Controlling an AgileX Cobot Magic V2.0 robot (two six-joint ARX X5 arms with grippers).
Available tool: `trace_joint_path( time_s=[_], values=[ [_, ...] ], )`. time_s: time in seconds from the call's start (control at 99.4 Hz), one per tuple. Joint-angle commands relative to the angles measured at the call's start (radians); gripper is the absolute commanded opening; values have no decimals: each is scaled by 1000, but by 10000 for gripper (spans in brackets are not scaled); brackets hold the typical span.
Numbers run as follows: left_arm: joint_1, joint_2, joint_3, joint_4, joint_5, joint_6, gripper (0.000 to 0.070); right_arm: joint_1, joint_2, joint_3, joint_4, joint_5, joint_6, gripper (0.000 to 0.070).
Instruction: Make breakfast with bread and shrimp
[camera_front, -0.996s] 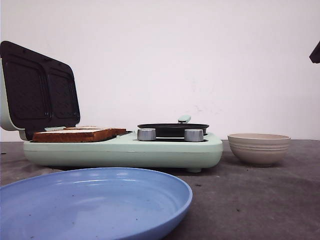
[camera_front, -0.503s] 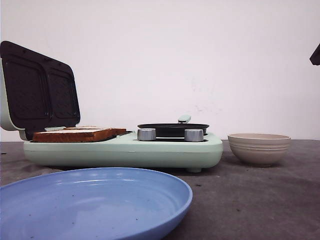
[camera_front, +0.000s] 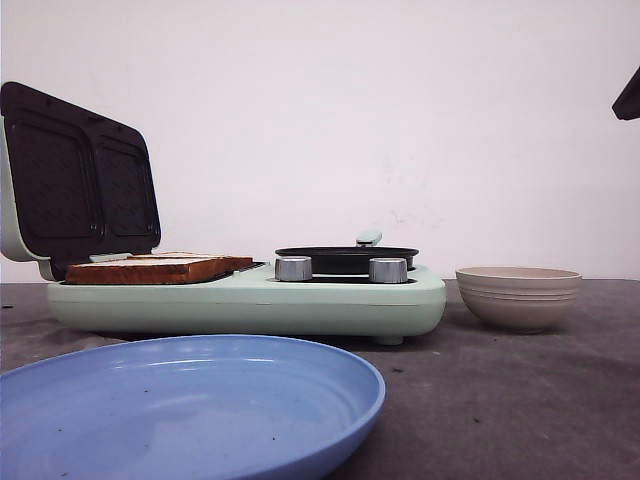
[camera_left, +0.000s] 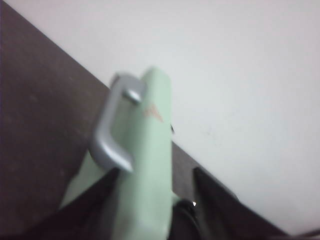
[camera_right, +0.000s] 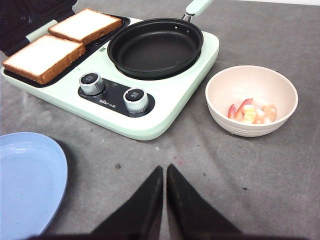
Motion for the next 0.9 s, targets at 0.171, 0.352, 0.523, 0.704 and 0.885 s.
trace_joint_path(
  time_s=[0.171, 0.352, 0.523, 0.704, 0.885],
  values=[
    [13, 184, 157, -8, 14, 26, 361, 5, 3, 1, 20, -4, -4, 3],
    [10, 316, 264, -53, 48, 45, 361, 5, 3, 1, 21, -3, -4, 3],
    [6, 423, 338, -50, 143, 45, 361, 5, 3, 1, 21, -3, -4, 3],
    [-11, 487, 357, -42, 155, 50, 361, 5, 3, 1, 21, -3, -3, 3],
    [-31, 521, 357, -48, 183, 80, 361, 5, 3, 1, 20, -3, -3, 3]
  ],
)
